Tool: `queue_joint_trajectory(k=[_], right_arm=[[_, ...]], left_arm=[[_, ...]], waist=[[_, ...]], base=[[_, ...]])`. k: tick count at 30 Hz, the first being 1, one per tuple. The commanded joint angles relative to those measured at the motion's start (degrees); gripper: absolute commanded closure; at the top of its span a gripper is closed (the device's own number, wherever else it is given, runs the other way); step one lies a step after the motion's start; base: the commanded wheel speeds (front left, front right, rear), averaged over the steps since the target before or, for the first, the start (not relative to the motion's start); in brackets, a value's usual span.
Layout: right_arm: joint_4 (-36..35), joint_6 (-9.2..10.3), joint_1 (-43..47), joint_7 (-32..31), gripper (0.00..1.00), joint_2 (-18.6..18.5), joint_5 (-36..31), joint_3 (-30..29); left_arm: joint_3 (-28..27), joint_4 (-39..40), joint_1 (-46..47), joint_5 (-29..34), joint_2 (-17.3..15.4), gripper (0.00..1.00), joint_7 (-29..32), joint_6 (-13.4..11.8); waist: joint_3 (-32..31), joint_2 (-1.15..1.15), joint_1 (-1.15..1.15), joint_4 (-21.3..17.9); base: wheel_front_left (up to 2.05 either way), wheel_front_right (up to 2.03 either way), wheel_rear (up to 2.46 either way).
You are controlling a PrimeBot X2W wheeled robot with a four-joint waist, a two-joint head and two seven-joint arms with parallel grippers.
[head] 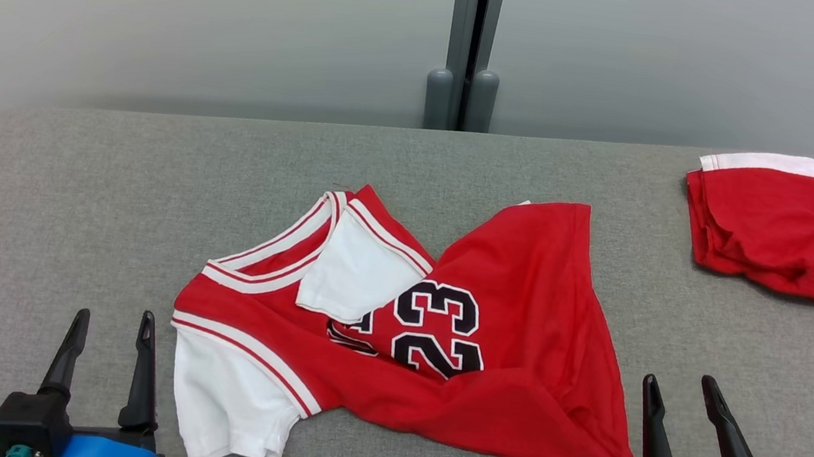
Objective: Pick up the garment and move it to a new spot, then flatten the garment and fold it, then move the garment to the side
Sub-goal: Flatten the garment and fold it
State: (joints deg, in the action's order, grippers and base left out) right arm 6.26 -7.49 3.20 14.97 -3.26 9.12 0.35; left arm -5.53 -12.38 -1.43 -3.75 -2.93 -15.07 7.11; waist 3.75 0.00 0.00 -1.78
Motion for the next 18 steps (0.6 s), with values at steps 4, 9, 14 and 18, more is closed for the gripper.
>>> queue_joint_trajectory(k=[4,9,14,18], right_arm=[[0.91,-0.01,0.64,0.3,0.0,0.25,-0.67,-0.03],[1.44,-0.02,0.32,0.3,0.0,0.31,-1.01,0.15],[2.09,-0.01,0.11,0.3,0.0,0.32,-1.02,0.36],[2.37,-0.01,-0.16,0.3,0.0,0.35,-1.2,0.39]], left_arm=[[-0.45,-0.21,-0.54,0.47,0.08,0.0,-0.13,0.33],[-0.56,-0.48,-0.48,0.52,0.08,0.0,-0.12,0.37],[-0.2,-0.32,-0.8,0.64,0.08,0.0,-0.12,-0.05],[-0.57,-0.63,-0.3,0.77,0.02,0.0,-0.13,-0.03]], waist=[[-0.2,0.0,0.0,0.3],[-0.4,0.0,0.0,0.45],[-0.46,0.0,0.0,0.42],[-0.32,0.0,0.0,0.36]], base=[[0.0,0.0,0.0],[0.0,0.0,0.0],[0.0,0.0,0.0],[0.0,0.0,0.0]])
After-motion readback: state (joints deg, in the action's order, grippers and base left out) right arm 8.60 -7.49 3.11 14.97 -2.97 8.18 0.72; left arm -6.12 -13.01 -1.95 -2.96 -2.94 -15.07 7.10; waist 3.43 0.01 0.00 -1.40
